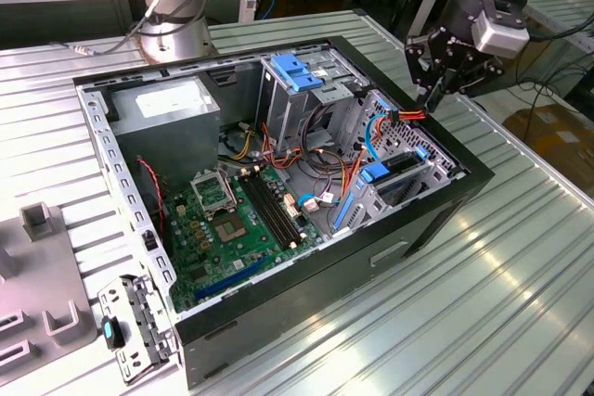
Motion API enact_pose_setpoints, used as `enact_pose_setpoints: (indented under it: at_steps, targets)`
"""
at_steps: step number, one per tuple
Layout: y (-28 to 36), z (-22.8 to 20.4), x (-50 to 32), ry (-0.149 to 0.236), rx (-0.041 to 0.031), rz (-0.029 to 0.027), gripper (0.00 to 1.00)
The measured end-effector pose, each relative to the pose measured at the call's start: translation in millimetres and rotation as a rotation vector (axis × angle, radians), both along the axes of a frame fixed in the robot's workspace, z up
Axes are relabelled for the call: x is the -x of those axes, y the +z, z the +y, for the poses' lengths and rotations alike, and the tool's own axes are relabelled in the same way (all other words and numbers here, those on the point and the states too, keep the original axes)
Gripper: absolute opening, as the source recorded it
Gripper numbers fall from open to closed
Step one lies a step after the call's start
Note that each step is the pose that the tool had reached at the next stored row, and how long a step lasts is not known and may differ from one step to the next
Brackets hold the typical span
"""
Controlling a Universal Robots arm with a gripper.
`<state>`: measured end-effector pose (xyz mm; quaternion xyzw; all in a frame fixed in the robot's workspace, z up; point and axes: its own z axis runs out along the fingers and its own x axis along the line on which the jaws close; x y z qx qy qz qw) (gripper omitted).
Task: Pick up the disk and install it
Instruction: 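Insert the first disk wire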
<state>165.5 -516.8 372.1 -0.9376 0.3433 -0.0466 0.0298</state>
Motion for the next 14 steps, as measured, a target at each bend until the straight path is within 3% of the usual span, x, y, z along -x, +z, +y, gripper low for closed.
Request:
enact_pose_setpoints:
  at_steps: [2,3,5,6,14]
  targets:
    - [-0.2,-1.0,0.0,0.001,0.0037,-0.0093,0.24]
    - [-0.3,-1.3,-0.1,0.002,0.0061,-0.0107,0.24]
    - [-0.5,-2.4,0.0,0.010,0.0112,-0.0108,0.25]
    - [-0.8,-2.8,0.0,0.015,0.0116,-0.0108,0.31]
    - [-8.1,-3.0,0.9,0.046,0.0254,-0.0109,0.31]
